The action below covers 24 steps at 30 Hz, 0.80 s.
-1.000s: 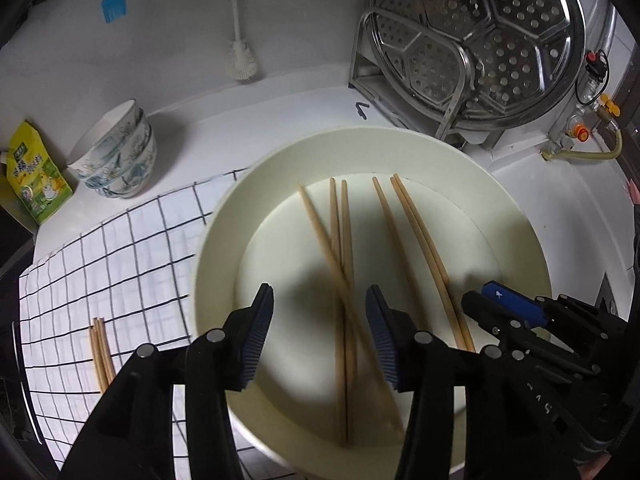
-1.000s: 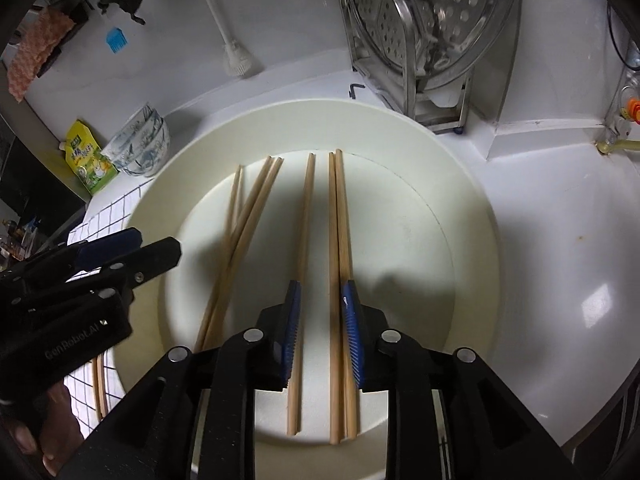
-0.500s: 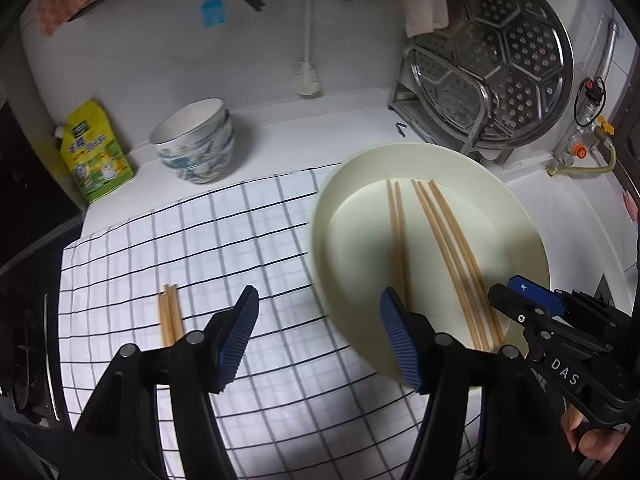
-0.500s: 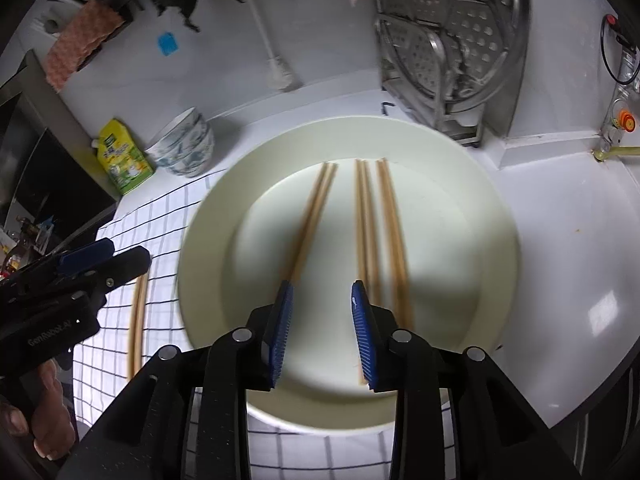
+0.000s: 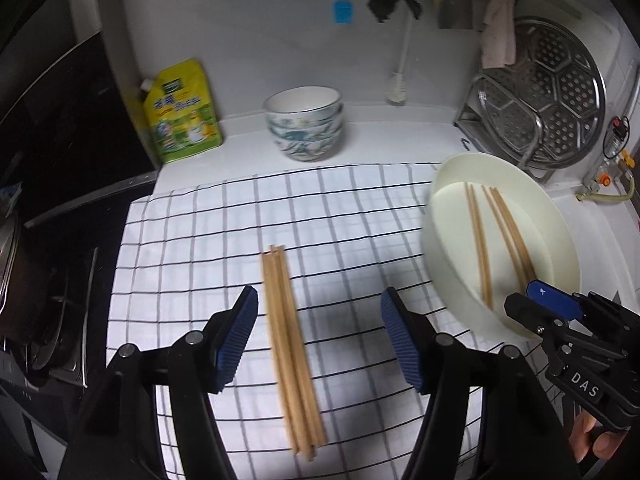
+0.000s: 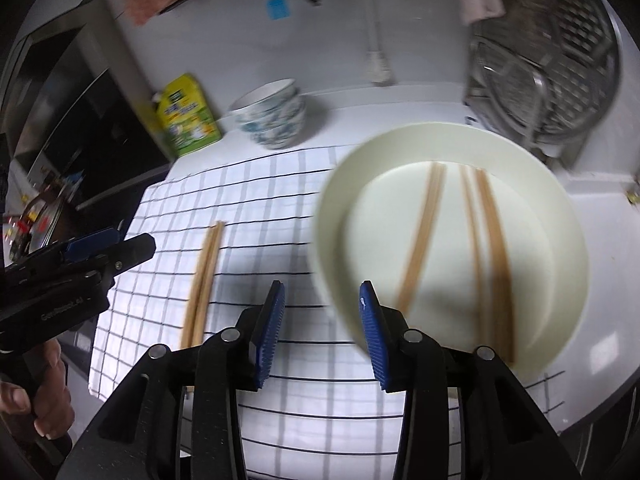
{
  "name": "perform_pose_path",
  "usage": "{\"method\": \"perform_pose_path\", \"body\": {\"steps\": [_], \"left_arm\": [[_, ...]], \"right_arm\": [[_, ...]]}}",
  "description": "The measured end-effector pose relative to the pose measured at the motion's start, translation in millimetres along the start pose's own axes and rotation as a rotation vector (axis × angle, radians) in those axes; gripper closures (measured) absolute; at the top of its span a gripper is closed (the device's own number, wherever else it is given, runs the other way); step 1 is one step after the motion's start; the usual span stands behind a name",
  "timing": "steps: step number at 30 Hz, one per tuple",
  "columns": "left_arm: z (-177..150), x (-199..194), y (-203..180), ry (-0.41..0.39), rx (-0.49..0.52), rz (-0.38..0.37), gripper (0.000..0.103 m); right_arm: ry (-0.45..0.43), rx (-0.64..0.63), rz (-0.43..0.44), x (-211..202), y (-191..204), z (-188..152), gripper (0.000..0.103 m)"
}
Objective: Organize utensils
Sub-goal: 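Move both open tools back to the chopsticks on the cloth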
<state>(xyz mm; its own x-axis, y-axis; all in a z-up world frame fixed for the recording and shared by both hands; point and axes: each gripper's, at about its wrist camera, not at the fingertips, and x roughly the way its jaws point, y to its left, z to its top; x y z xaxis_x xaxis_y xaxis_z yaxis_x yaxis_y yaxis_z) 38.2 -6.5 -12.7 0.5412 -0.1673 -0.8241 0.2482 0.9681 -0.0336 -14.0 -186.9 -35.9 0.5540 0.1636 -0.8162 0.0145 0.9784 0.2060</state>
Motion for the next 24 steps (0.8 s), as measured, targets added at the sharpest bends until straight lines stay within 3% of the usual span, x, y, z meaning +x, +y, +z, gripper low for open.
{"method": "perform_pose_path", "body": {"steps": [11, 24], "left_arm": [[-28, 2, 72, 0.021, -0.086, 0.049, 0.037], [-59, 37, 117, 0.115, -0.144, 0.045, 0.024]], "right_arm": [[0.046, -0.105, 0.046, 31, 78, -5, 0.062], [0.134, -0.114, 0.026, 78, 113, -35, 0.056]]}}
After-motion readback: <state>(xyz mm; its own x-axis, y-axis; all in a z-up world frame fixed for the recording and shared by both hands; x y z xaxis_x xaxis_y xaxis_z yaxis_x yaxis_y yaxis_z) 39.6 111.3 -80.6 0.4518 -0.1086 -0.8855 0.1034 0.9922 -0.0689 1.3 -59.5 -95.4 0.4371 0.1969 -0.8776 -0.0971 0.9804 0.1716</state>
